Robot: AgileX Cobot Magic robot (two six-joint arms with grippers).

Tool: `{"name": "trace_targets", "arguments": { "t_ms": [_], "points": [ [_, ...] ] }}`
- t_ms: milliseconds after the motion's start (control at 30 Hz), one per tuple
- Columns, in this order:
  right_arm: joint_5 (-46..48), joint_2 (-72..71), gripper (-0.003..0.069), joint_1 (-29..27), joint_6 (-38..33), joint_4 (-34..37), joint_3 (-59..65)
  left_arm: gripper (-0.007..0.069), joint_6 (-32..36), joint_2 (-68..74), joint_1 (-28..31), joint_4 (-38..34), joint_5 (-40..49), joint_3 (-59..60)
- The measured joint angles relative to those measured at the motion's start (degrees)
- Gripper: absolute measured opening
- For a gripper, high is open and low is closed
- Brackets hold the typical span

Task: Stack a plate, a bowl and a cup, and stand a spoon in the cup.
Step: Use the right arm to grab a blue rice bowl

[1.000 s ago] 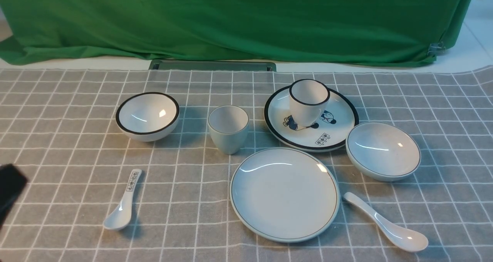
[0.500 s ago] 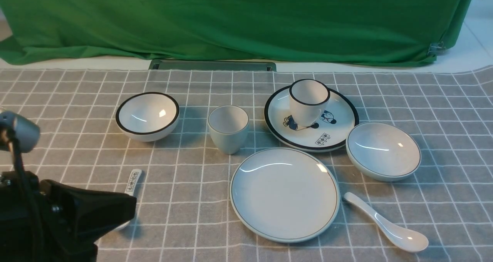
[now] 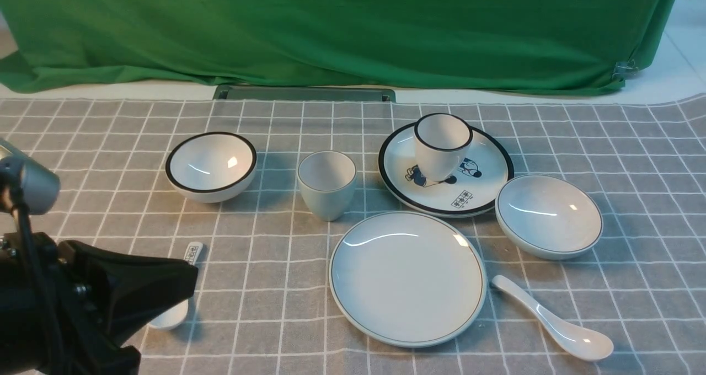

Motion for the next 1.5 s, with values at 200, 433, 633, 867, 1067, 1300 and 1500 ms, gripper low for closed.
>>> {"name": "trace_targets", "arguments": {
  "t_ms": [200, 433, 633, 867, 1067, 1300, 1500],
  "points": [
    [18.7, 25.3, 0.0162, 2.8, -10.5, -6.3, -18.4, 0.0018, 0.8, 0.0, 0.0, 0.0, 0.7, 0.0],
    [25.0, 51.8, 0.0265, 2.8, -13.7, -11.7, -34.0, 0.0018, 3.0, -0.2, 0.0, -1.4, 3.9, 0.0],
    [25.0, 66.8, 0.0375, 5.7, -17.8, -12.7, -41.6, 0.0018, 7.0, -3.9, 0.0, -4.7, 4.1, 0.0],
    [23.3, 77.5, 0.0414, 11.6, -26.5, -18.3, -47.3, 0.0018, 7.5, -5.6, 0.0, -5.3, 4.0, 0.0],
    [21.9, 84.7, 0.049, 11.6, -27.4, -20.0, -51.6, 0.0018, 7.8, -5.6, 0.0, -5.6, 4.0, 0.0],
    [19.3, 91.7, 0.0458, 11.6, -28.3, -20.3, -54.7, 0.0018, 8.4, -5.6, 0.0, -5.6, 4.0, 0.0],
    [17.3, 94.0, 0.0284, 11.6, -28.4, -21.1, -55.2, 0.0018, 8.8, -5.6, 0.0, -5.6, 4.0, 0.0]
  ]
}}
